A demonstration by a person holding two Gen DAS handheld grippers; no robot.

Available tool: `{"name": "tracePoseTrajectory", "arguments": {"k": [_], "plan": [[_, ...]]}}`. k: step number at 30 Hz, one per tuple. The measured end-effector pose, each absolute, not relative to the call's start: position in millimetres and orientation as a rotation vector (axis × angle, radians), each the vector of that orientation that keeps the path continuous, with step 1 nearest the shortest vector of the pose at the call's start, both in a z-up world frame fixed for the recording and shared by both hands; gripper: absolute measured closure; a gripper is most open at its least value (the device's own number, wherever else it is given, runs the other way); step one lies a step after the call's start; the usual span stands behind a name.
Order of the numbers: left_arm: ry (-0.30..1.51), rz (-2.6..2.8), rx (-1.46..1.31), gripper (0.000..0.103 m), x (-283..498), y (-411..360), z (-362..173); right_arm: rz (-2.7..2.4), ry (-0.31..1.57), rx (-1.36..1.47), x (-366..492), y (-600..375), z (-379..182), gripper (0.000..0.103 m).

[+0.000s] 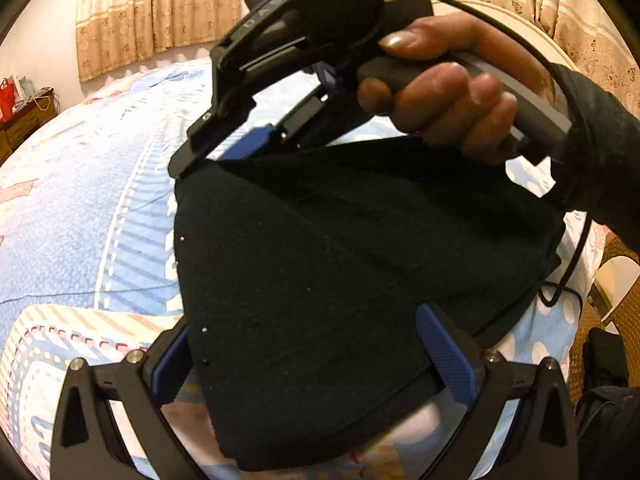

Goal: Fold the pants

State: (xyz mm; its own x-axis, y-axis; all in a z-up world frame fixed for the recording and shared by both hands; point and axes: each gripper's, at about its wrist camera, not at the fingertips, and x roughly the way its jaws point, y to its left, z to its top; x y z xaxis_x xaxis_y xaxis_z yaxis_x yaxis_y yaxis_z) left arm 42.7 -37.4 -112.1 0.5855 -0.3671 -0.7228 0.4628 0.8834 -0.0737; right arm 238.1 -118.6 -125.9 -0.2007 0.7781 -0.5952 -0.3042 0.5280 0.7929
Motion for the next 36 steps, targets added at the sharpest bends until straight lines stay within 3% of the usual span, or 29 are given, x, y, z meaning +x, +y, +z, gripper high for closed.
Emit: {"name": "tracePoseTrajectory", "arguments": {"k": [5, 7, 14, 22, 28, 36], "plan": [[0.806, -0.487, 0.127, 0.000, 38.2, -34.9, -112.3, 0.983, 1.363, 0.354, 240.6, -121.9, -107.6, 0.093], [0.803, -0.488, 0.134, 0.000, 35.0, -36.7, -112.1, 0.947, 1.315, 0.346, 247.5, -126.7, -101.4, 0.103], [0.796, -0.489, 0.133, 0.000, 27.7, -40.6, -109.2, 0.945, 1.306, 0.390, 260.8, -140.7, -101.2, 0.102], [0.794, -0.488, 0.134, 0.000, 26.6, -41.2, -107.7, 0.967, 1.249, 0.266, 204.2, -152.1, -69.8, 0.101], [0.785, -0.486, 0.135, 0.000, 24.9, -41.1, -109.4, 0.787, 1.296, 0.204, 187.4, -174.7, -102.3, 0.102], [0.782, -0.484, 0.129, 0.000, 20.9, -39.2, -109.5, 0.628, 1.164, 0.239, 181.0, -228.4, -99.5, 0.101]]}}
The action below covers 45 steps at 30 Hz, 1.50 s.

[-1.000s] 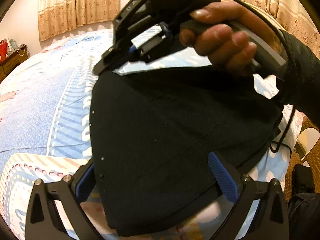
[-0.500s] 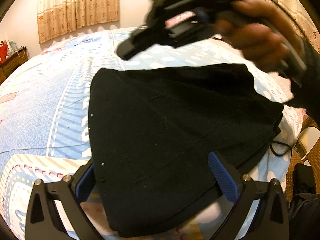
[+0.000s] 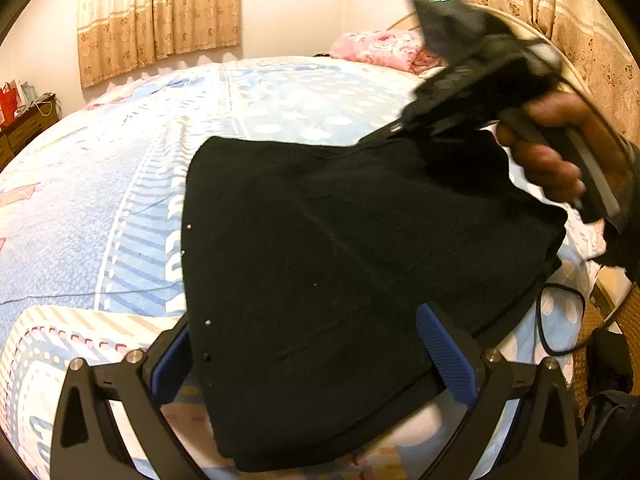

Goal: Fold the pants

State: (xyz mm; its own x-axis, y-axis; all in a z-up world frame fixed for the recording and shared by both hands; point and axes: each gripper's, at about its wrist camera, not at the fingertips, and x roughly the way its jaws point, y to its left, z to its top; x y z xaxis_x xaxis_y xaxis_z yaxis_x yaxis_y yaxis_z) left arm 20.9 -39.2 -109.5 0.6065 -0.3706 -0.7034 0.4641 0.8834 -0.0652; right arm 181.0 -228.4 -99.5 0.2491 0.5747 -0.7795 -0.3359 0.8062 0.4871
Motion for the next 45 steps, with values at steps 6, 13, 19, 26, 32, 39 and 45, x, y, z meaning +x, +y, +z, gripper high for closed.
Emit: {"name": "tracePoseTrajectory", "arguments": {"k": [6, 13, 19, 26, 32, 39, 45], "plan": [[0.777, -0.482, 0.131, 0.000, 23.4, -35.9, -113.5, 0.665, 0.944, 0.136, 115.1, -230.4, -57.8, 0.101], [0.772, -0.480, 0.129, 0.000, 22.3, -34.6, -115.3, 0.623, 0.980, 0.060, 82.2, -233.3, -95.0, 0.083], [0.764, -0.479, 0.127, 0.000, 22.1, -33.4, -117.4, 0.689, 0.941, 0.278, 81.2, -269.7, -110.1, 0.083], [0.775, -0.461, 0.119, 0.000, 21.9, -31.1, -114.2, 0.577, 0.856, 0.152, 42.7, -270.9, -90.9, 0.066], [0.734, -0.401, 0.127, 0.000, 21.9, -20.6, -98.0, 0.379, 0.740, 0.155, 5.5, -310.1, -79.2, 0.025], [0.784, -0.376, 0.055, 0.000, 42.8, 0.9, -103.9, 0.288, 0.785, 0.287, 8.9, -348.1, -102.1, 0.025], [0.790, -0.385, -0.005, 0.000, 51.3, 11.3, -98.9, 0.333, 0.791, 0.340, 23.0, -342.5, -114.1, 0.025]]}}
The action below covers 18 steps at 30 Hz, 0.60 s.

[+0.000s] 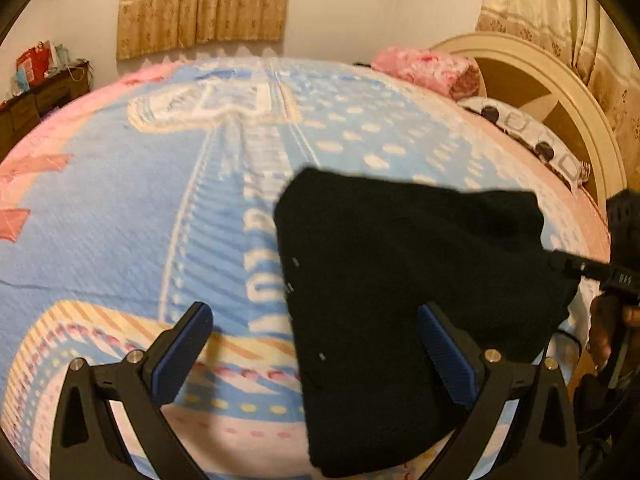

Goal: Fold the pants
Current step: 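Grasp the pants with both grippers and lift them to fold over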

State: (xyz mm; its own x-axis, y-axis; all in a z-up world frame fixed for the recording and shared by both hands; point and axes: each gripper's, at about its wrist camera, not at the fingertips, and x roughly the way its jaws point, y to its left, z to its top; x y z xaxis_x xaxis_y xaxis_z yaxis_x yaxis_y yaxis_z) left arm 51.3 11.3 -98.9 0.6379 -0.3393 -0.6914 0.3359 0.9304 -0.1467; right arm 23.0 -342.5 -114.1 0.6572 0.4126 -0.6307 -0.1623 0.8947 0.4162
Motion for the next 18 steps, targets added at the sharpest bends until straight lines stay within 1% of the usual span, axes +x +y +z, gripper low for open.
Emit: {"name": "tracePoseTrajectory", "arguments": {"k": [7, 11, 13, 14, 15, 16, 17, 18], "plan": [[0.861, -0.440, -0.141, 0.000, 70.2, 10.8, -108.0, 0.353, 0.769, 0.322, 23.8, -341.1, -116.9, 0.025], [0.875, -0.509, -0.111, 0.000, 68.4, -4.1, -108.9, 0.418, 0.785, 0.319, 23.3, -327.4, -119.3, 0.025], [0.875, -0.492, -0.039, 0.003, 66.0, -15.8, -110.8, 0.398, 0.782, 0.271, 23.5, -317.4, -119.4, 0.025], [0.868, -0.478, -0.016, 0.019, 63.7, -17.1, -109.9, 0.390, 0.784, 0.268, 25.0, -315.2, -119.0, 0.025], [0.857, -0.477, -0.002, 0.039, 60.4, -16.4, -107.8, 0.385, 0.784, 0.281, 26.0, -315.5, -118.7, 0.033], [0.849, -0.489, -0.012, 0.056, 58.3, -14.3, -104.4, 0.384, 0.786, 0.293, 27.0, -316.8, -118.6, 0.057], [0.852, -0.506, -0.039, 0.072, 56.2, -10.9, -100.4, 0.400, 0.787, 0.320, 27.3, -319.2, -118.4, 0.064], [0.844, -0.504, -0.039, 0.079, 53.8, -9.5, -96.9, 0.420, 0.778, 0.356, 26.2, -321.9, -117.2, 0.070]]}}
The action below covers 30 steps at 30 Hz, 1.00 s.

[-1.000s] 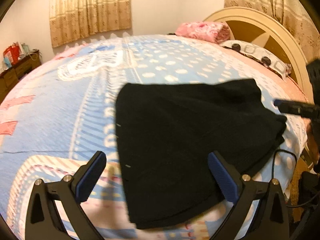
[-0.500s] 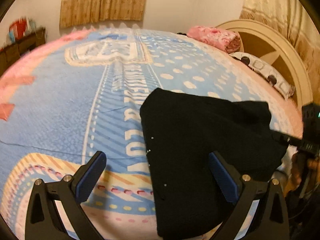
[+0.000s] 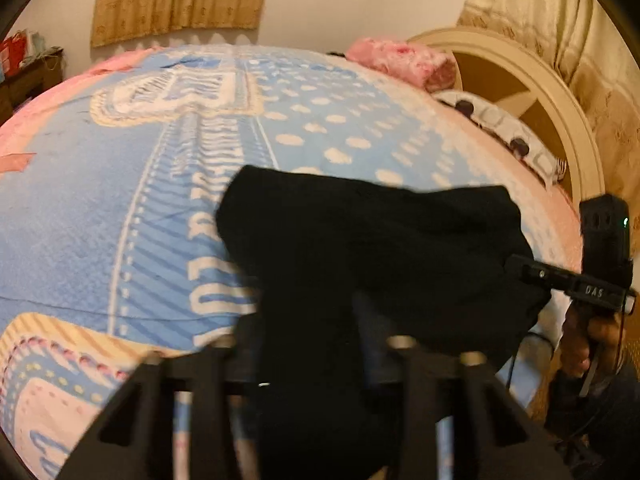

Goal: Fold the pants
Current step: 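Grasp the pants with both grippers and lift them to fold over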

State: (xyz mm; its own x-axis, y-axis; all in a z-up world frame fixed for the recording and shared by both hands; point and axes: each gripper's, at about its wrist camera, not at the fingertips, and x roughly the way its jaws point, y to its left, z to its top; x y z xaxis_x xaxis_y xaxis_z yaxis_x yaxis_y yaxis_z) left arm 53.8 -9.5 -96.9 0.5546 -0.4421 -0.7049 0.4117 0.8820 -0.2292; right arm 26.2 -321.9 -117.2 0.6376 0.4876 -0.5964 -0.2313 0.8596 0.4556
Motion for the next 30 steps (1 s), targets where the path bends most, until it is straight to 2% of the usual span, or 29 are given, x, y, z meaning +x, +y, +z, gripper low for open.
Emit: {"name": "tracePoseTrajectory", "arguments": {"k": [4, 12, 20, 30], "plan": [[0.820, -0.486, 0.017, 0.082, 45.9, -14.4, -91.2, 0.433, 0.740, 0.305, 18.2, -310.7, -103.0, 0.072], [0.715, -0.441, -0.048, 0.083, 38.1, 19.8, -51.2, 0.505, 0.657, 0.175, 28.6, -279.1, -43.0, 0.073], [0.611, -0.278, -0.070, 0.083, 41.0, 93.3, -17.5, 0.644, 0.637, 0.053, 102.8, -202.4, 3.0, 0.073], [0.604, -0.050, -0.135, 0.083, 71.6, 180.1, -28.4, 0.777, 0.674, -0.056, 186.8, -83.2, 5.8, 0.073]]}}
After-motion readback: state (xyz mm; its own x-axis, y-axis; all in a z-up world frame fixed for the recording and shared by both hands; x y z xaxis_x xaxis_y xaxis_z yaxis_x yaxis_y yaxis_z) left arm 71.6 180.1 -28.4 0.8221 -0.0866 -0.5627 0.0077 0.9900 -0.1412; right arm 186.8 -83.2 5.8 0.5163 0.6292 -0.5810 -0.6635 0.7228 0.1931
